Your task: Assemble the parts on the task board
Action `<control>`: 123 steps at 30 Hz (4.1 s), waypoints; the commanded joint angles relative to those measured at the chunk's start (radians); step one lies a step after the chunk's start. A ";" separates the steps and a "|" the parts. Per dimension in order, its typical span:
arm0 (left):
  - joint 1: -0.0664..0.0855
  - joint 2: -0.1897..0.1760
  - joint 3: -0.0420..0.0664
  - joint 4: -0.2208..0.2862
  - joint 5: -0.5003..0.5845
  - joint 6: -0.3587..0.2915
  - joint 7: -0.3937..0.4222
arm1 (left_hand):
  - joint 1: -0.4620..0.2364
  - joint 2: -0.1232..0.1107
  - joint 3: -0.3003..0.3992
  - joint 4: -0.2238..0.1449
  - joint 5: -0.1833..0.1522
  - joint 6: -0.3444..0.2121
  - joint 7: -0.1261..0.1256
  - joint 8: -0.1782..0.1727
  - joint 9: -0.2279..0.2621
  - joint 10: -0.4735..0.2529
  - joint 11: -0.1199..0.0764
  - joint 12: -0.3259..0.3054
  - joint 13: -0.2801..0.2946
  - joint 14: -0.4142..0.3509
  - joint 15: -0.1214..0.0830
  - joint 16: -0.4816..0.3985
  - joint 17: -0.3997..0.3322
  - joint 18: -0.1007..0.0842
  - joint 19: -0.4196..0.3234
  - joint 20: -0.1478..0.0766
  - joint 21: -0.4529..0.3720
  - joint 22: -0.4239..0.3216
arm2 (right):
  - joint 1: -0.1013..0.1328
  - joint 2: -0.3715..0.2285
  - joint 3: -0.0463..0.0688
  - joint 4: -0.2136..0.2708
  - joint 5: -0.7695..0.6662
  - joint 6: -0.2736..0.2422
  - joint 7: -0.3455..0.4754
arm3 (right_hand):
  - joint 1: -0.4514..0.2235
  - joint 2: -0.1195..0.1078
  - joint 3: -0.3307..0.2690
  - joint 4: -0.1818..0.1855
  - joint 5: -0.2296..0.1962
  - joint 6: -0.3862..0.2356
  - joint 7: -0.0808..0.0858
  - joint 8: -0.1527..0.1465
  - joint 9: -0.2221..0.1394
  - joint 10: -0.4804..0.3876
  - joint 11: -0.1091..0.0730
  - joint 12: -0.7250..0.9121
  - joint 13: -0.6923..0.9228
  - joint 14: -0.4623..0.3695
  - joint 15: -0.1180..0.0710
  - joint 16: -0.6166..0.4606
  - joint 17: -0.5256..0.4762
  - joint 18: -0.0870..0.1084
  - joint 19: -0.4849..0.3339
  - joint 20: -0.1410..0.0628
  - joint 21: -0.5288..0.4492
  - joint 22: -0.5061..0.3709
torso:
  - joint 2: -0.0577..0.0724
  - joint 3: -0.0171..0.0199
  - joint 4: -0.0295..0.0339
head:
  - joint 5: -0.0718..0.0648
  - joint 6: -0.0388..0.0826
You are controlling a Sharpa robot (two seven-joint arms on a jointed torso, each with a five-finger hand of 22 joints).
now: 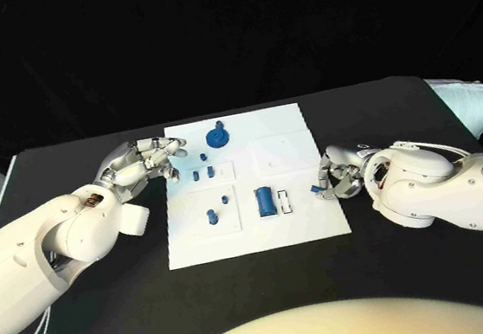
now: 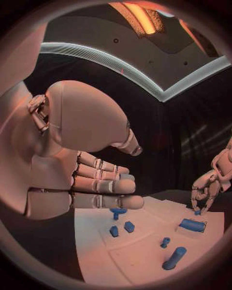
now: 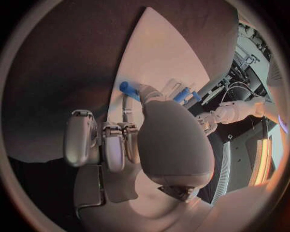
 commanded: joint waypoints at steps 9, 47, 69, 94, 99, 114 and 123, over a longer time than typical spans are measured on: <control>0.000 0.001 0.001 0.002 0.001 0.016 0.007 | 0.000 0.010 0.001 0.005 0.004 -0.008 0.001 0.003 0.001 -0.005 0.000 0.007 0.002 -0.007 0.000 0.003 -0.001 0.015 -0.007 -0.001 -0.005 -0.002 | -0.014 -0.013 -0.011 0.023 0.060 -0.017 -0.024 | -0.029 -0.012 0.131 -0.072 0.056 0.006 -0.003 0.009 -0.104 0.100 -0.005 0.000 0.255 0.106 -0.004 0.004 0.263 -0.017 0.015 -0.005 0.000 0.112 | 0.002 -0.0002 0.0003 | 0.003 0.000; 0.000 0.002 0.001 0.004 0.001 0.021 0.004 | 0.002 0.013 -0.001 0.009 0.004 -0.009 0.001 0.005 0.001 -0.007 0.000 0.010 0.002 -0.008 0.000 0.004 -0.001 0.015 -0.006 -0.001 -0.006 -0.002 | 0.015 0.070 -0.005 0.059 0.268 -0.097 -0.015 | -0.205 0.001 0.161 -0.036 -0.092 0.005 -0.007 0.021 -0.074 0.106 -0.007 0.014 0.262 0.106 -0.006 0.004 0.263 -0.020 0.021 -0.008 0.008 0.125 | 0.003 0.0008 0.0006 | -0.003 0.000; 0.000 0.001 0.001 0.004 0.001 0.024 0.001 | 0.002 0.013 -0.001 0.009 0.004 -0.009 0.001 0.005 0.001 -0.007 0.000 0.010 0.002 -0.008 0.000 0.004 -0.001 0.015 -0.006 -0.001 -0.006 -0.002 | 0.014 0.122 -0.005 0.016 0.231 -0.074 -0.027 | -0.264 0.006 0.137 -0.034 -0.103 0.008 -0.006 0.020 -0.078 0.106 -0.006 0.014 0.262 0.106 -0.005 0.004 0.263 -0.020 0.022 -0.007 0.006 0.126 | 0.002 0.0008 -0.0005 | 0.002 0.000; 0.000 0.004 0.001 0.000 0.001 0.025 -0.001 | 0.003 0.014 -0.004 0.014 0.004 -0.010 0.001 0.007 0.000 -0.010 0.000 0.013 0.002 -0.008 0.000 0.004 -0.002 0.015 -0.006 -0.001 -0.006 -0.002 | 0.013 0.134 -0.006 -0.002 0.239 -0.073 -0.021 | -0.338 0.045 -0.057 -0.029 -0.221 0.014 -0.006 0.020 -0.086 0.106 -0.006 0.014 0.262 0.106 -0.005 0.004 0.263 -0.018 0.021 -0.005 -0.006 0.127 | 0.001 0.0008 -0.0008 | 0.000 0.000; -0.001 0.005 0.001 -0.001 0.001 0.025 -0.001 | 0.003 0.013 -0.004 0.014 0.004 -0.011 0.001 0.007 0.000 -0.010 0.000 0.013 0.002 -0.008 0.000 0.004 -0.002 0.015 -0.006 -0.001 -0.006 -0.002 | 0.011 0.133 -0.006 0.002 0.241 -0.078 -0.018 | -0.345 0.059 -0.097 -0.032 -0.129 0.011 -0.006 0.022 -0.085 0.106 -0.006 0.014 0.262 0.106 -0.005 0.004 0.263 -0.018 0.022 -0.006 -0.008 0.129 | 0.001 0.0009 -0.0002 | 0.000 0.000; -0.002 0.005 0.001 -0.002 0.001 0.024 0.001 | 0.004 0.013 -0.005 0.015 0.004 -0.013 0.002 0.007 0.000 -0.011 0.000 0.013 0.002 -0.008 0.000 0.005 -0.002 0.015 -0.006 -0.001 -0.007 -0.002 | 0.009 0.091 -0.006 0.020 0.247 -0.126 0.027 | -0.326 0.072 -0.112 -0.036 -0.117 0.005 -0.006 0.022 -0.086 0.106 -0.006 0.014 0.262 0.106 -0.005 0.004 0.263 -0.017 0.021 -0.006 -0.014 0.128 | 0.001 0.0020 -0.0017 | 0.005 0.000; -0.005 0.008 0.001 -0.007 0.001 0.019 0.006 | 0.005 0.014 -0.005 0.015 0.004 -0.013 0.002 0.007 0.000 -0.011 0.000 0.014 0.002 -0.008 0.000 0.005 -0.002 0.015 -0.006 -0.001 -0.007 -0.002 | 0.009 0.055 -0.005 0.032 0.301 -0.207 0.192 | -0.215 0.057 -0.132 -0.042 -0.094 -0.016 0.003 0.020 -0.085 0.096 0.003 -0.010 0.251 0.105 0.003 0.002 0.259 -0.009 0.008 0.002 -0.064 0.112 | 0.000 0.0024 -0.0032 | 0.004 0.000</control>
